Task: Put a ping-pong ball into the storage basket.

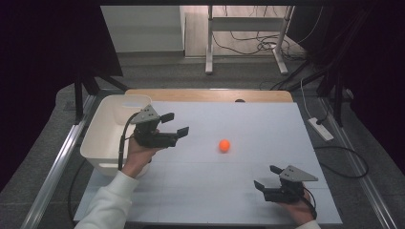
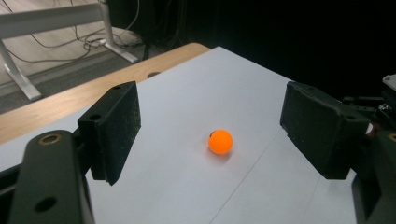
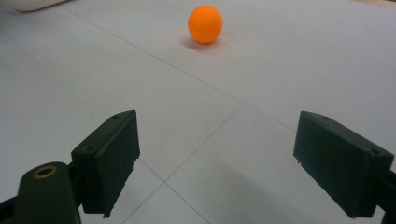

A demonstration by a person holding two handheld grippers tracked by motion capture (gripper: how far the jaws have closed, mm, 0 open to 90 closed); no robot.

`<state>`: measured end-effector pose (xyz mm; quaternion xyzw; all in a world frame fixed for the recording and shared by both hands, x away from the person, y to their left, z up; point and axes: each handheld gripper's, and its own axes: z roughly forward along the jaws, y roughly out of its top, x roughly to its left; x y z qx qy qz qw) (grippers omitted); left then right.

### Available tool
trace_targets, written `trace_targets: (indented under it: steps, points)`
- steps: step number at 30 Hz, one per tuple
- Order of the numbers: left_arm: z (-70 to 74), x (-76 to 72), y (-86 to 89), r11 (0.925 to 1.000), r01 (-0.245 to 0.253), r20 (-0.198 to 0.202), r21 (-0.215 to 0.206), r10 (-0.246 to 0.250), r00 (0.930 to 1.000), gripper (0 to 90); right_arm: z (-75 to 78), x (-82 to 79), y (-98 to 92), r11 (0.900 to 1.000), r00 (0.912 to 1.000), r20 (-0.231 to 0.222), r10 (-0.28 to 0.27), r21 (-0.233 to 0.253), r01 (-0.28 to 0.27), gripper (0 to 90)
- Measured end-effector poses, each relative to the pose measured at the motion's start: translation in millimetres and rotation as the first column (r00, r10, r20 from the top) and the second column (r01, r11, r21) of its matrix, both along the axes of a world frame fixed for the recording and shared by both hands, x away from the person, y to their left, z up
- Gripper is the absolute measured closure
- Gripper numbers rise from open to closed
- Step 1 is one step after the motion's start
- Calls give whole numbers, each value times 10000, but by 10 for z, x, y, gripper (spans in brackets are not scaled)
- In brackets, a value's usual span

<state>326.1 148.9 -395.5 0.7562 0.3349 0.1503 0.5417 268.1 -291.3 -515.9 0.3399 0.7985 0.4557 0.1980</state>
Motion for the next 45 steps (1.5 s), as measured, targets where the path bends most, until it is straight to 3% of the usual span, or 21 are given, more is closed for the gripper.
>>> trace_targets:
  steps: [21,45]
  points:
    - [-143,54,-271,9987,468,-297,224,-461,9985,210,-5,-27,-30,10000,10000,10,-12,7,12,146]
    - [-418,319,-548,9953,829,-1072,495,-772,9912,212,4,-46,-44,9999,9999,117,-104,-131,106,148]
